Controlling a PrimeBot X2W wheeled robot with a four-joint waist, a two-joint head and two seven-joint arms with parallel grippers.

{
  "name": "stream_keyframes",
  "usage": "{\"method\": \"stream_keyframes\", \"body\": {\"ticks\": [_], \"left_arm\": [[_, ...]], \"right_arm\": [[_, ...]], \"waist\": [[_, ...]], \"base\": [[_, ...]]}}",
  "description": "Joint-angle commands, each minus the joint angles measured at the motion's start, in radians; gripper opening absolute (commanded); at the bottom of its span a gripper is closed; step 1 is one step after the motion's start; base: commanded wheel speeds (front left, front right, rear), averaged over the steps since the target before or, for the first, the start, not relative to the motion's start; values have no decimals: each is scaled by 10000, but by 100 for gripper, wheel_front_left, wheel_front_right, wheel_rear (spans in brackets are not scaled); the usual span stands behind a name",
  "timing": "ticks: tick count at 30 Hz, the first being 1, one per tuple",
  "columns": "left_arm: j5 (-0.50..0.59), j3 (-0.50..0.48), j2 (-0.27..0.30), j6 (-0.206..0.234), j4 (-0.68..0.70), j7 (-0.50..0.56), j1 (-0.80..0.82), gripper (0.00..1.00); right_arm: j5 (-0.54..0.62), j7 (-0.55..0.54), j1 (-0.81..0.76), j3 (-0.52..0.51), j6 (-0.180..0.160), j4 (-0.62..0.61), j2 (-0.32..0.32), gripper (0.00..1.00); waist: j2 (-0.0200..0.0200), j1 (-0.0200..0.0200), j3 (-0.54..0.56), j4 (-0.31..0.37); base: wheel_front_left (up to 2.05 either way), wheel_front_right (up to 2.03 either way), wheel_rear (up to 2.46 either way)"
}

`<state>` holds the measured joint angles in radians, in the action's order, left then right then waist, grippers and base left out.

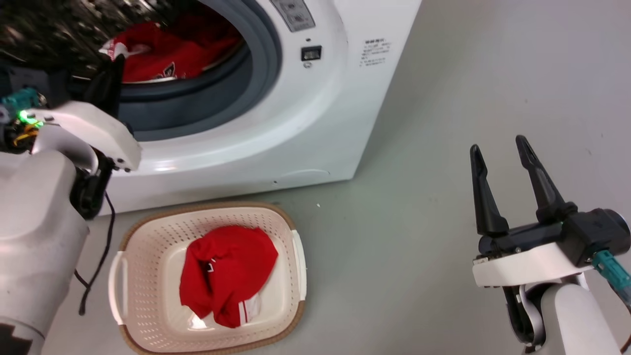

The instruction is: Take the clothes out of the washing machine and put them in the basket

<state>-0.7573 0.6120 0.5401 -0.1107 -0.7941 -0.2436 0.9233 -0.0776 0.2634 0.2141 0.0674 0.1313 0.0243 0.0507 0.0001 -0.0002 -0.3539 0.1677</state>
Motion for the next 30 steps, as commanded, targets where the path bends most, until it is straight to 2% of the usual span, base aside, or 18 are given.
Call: {"method": "stream_keyframes", "body": {"ticks": [1, 4, 15, 25, 30], "left_arm": [[158, -59, 7, 150, 291, -133, -310, 0], [411, -404, 57, 482, 1188, -220, -773, 0], [2047, -2705, 205, 1727, 6378, -216, -3534, 0], [2761, -4031, 193, 2435, 9876, -218, -5900, 0], [2885, -4395, 323, 2652, 11030, -219, -6661, 0]], "right_arm": [[88, 20, -198, -48, -10, 54, -10, 100], [153, 20, -327, -85, -10, 114, -10, 100], [192, 20, -776, -228, -11, 294, -11, 100], [128, 20, -1026, -346, -11, 308, -11, 100], [177, 20, -1161, -514, -11, 287, -11, 100]], "waist": [[-1, 2, 511, -363], [-1, 2, 832, -507], [-1, 2, 1745, -829], [-1, 2, 2171, -1000], [-1, 2, 2153, -1113]], "base": [[0, 0, 0], [0, 0, 0], [0, 0, 0], [0, 0, 0], [0, 0, 0]]}}
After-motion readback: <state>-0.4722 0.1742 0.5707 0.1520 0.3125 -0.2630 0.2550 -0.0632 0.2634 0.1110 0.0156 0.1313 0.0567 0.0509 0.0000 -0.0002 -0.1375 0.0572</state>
